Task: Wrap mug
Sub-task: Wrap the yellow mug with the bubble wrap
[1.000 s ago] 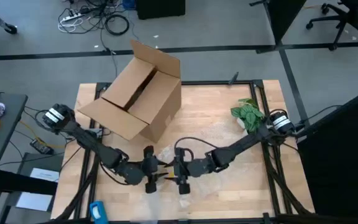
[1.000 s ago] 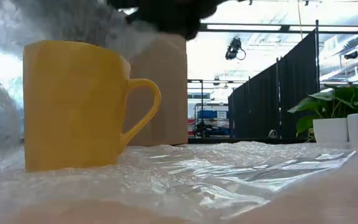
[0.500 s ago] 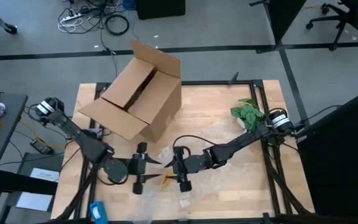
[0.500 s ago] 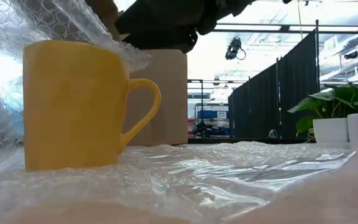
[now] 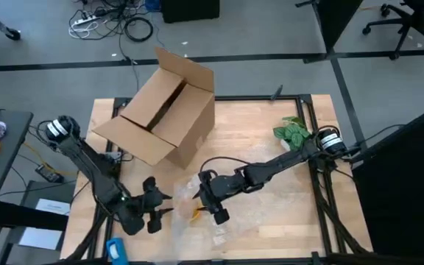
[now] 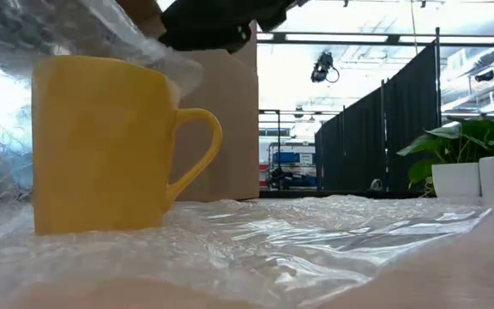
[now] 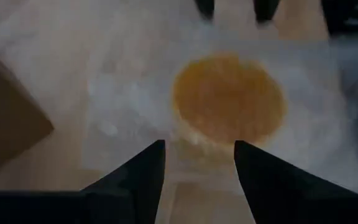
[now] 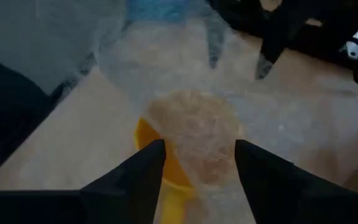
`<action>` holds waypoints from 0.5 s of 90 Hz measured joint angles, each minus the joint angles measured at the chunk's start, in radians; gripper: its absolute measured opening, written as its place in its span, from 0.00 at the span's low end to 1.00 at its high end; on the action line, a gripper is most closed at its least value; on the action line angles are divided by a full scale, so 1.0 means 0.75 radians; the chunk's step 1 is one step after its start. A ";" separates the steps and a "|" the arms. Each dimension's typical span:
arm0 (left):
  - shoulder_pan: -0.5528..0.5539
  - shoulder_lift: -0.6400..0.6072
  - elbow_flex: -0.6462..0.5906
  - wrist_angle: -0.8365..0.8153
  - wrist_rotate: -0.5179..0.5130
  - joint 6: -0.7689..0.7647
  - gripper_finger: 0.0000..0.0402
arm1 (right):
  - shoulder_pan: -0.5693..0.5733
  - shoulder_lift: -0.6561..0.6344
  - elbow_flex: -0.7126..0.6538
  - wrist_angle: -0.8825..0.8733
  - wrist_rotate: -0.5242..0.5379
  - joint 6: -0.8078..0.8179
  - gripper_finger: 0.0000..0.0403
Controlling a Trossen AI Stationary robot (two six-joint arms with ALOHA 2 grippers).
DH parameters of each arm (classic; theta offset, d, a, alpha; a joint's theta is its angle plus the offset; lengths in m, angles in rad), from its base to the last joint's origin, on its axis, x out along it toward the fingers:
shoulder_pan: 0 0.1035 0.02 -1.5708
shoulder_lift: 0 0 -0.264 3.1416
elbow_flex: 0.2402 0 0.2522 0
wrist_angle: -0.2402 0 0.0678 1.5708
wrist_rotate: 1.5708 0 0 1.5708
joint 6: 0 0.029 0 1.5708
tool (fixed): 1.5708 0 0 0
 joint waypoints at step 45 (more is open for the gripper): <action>0.177 -0.015 -0.001 0.138 -0.067 0.359 0.44 | -0.076 0.194 0.298 -0.279 -0.198 -0.052 0.32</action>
